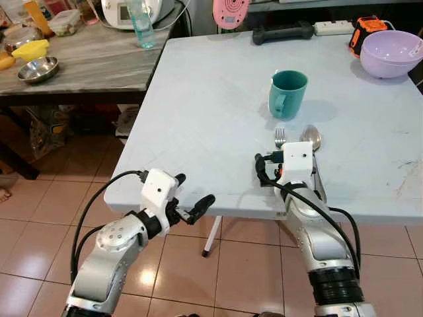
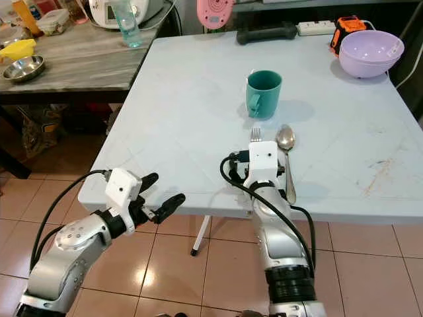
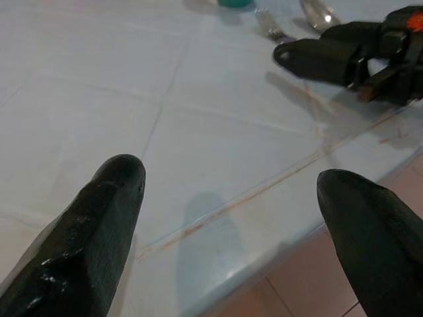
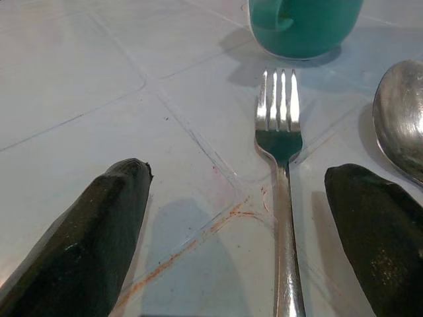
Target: Setting the table
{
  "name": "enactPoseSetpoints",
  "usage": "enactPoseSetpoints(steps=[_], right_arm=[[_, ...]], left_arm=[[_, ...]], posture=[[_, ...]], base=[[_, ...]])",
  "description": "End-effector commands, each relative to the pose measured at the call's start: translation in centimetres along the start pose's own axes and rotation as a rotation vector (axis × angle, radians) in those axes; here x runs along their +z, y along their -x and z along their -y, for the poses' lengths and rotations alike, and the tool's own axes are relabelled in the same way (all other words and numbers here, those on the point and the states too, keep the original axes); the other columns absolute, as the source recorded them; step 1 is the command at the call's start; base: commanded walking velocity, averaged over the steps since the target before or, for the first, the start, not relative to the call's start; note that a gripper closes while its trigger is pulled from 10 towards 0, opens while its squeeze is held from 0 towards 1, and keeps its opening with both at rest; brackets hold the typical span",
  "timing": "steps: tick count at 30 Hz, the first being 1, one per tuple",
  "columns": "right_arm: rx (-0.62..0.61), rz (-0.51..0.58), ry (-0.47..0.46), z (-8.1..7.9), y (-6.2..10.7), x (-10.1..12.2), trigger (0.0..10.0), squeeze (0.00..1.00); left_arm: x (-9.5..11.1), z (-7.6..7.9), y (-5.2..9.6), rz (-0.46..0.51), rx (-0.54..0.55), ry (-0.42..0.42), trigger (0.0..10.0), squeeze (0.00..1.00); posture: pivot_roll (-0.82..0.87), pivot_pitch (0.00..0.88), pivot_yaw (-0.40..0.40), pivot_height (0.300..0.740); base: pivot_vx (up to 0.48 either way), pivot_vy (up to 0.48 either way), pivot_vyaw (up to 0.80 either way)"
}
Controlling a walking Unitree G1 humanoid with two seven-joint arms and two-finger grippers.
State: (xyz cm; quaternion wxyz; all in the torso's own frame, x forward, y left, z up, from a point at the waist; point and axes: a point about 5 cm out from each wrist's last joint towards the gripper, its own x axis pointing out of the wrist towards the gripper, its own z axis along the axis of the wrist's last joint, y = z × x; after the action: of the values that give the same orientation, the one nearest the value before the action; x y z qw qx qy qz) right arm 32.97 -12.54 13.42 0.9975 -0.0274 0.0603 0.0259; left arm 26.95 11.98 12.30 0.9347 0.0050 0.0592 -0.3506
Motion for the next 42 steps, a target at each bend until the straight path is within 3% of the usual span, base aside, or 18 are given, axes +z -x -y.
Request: enactPoseSetpoints(steps=[1, 7, 8, 9, 11, 12, 13, 25, 26, 27, 28, 29, 30, 42], right_arm=[[-0.018, -0.010, -0.022, -0.1, -0.2, -0.1, 10.0, 0.00], [-0.046, -0.053, -0.033, -0.2, -0.4, -0.9, 10.0, 0.00], [-0.056, -0.061, -0.037, -0.1, -0.4, -1.0, 9.2, 0.00], [-0.065, -0.071, -0.032, 0.0, -0.4, -1.2, 6.1, 0.00], [-0.076, -0.082, -0.026, 0.1, -0.4, -1.3, 6.1, 0.00], [-0.072, -0.088, -0.038, 0.2, -0.4, -1.4, 2.0, 0.00], [-0.077, -0.096, -0.031, 0.3, -0.4, -1.5, 0.0, 0.00], [-0.089, -0.107, -0.045, 0.5, -0.4, -1.6, 0.0, 0.00], [-0.081, -0.103, -0.050, 0.4, -0.4, -1.5, 1.8, 0.00], [-0.070, -0.096, -0.058, 0.3, -0.5, -1.4, 6.2, 0.00], [-0.060, -0.092, -0.063, 0.2, -0.5, -1.3, 9.0, 0.00], [-0.054, -0.089, -0.067, 0.1, -0.5, -1.3, 9.0, 0.00], [-0.047, -0.088, -0.068, 0.1, -0.5, -1.2, 10.0, 0.00], [-0.135, -0.017, -0.112, 0.4, 0.1, 0.3, 10.0, 0.00]], left_arm=[[-0.3, -0.3, 0.3, -0.023, 0.015, 0.003, 10.0, 0.00], [-0.2, 0.0, 0.1, -0.023, -0.012, 0.014, 10.0, 0.00], [-0.2, 0.0, 0.1, -0.023, -0.013, 0.016, 10.0, 0.00], [-0.2, 0.0, 0.0, -0.024, -0.015, 0.016, 10.0, 0.00], [-0.1, 0.0, 0.0, -0.025, -0.017, 0.016, 10.0, 0.00], [-0.1, 0.0, -0.1, -0.024, -0.018, 0.017, 10.0, 0.00], [-0.1, 0.0, -0.1, -0.025, -0.020, 0.017, 10.0, 0.00], [-0.2, 0.6, -0.4, -0.027, -0.049, 0.028, 10.0, 0.00], [-0.2, 0.6, -0.5, -0.027, -0.049, 0.028, 10.0, 0.00], [-0.2, 0.6, -0.5, -0.026, -0.050, 0.026, 10.0, 0.00], [-0.2, 0.6, -0.5, -0.025, -0.050, 0.025, 10.0, 0.00], [-0.2, 0.6, -0.5, -0.025, -0.051, 0.025, 10.0, 0.00], [-0.2, 0.5, -0.5, -0.025, -0.051, 0.024, 10.0, 0.00], [-0.3, 0.7, -0.5, -0.041, -0.082, 0.013, 10.0, 0.00]], posture=[[-0.14, 0.146, 0.114, 0.740], [-0.14, 0.144, 0.114, 0.740], [-0.14, 0.145, 0.114, 0.740], [-0.14, 0.145, 0.114, 0.740], [-0.14, 0.146, 0.114, 0.740], [-0.14, 0.146, 0.115, 0.740], [-0.15, 0.146, 0.115, 0.740], [-0.16, 0.142, 0.114, 0.740], [-0.16, 0.142, 0.114, 0.740], [-0.16, 0.141, 0.114, 0.740], [-0.16, 0.140, 0.114, 0.740], [-0.16, 0.140, 0.115, 0.740], [-0.16, 0.140, 0.115, 0.740], [-0.16, 0.141, 0.127, 0.740]], base=[[0.000, 0.000, 0.00], [0.000, 0.000, 0.00], [0.000, 0.000, 0.00], [0.000, 0.000, 0.00], [0.000, 0.000, 0.00], [0.000, 0.000, 0.00], [0.000, 0.000, 0.00], [0.000, 0.000, 0.00], [0.000, 0.000, 0.00], [0.000, 0.000, 0.00], [0.000, 0.000, 0.00], [0.000, 0.000, 0.00], [0.000, 0.000, 0.00], [0.000, 0.000, 0.00]])
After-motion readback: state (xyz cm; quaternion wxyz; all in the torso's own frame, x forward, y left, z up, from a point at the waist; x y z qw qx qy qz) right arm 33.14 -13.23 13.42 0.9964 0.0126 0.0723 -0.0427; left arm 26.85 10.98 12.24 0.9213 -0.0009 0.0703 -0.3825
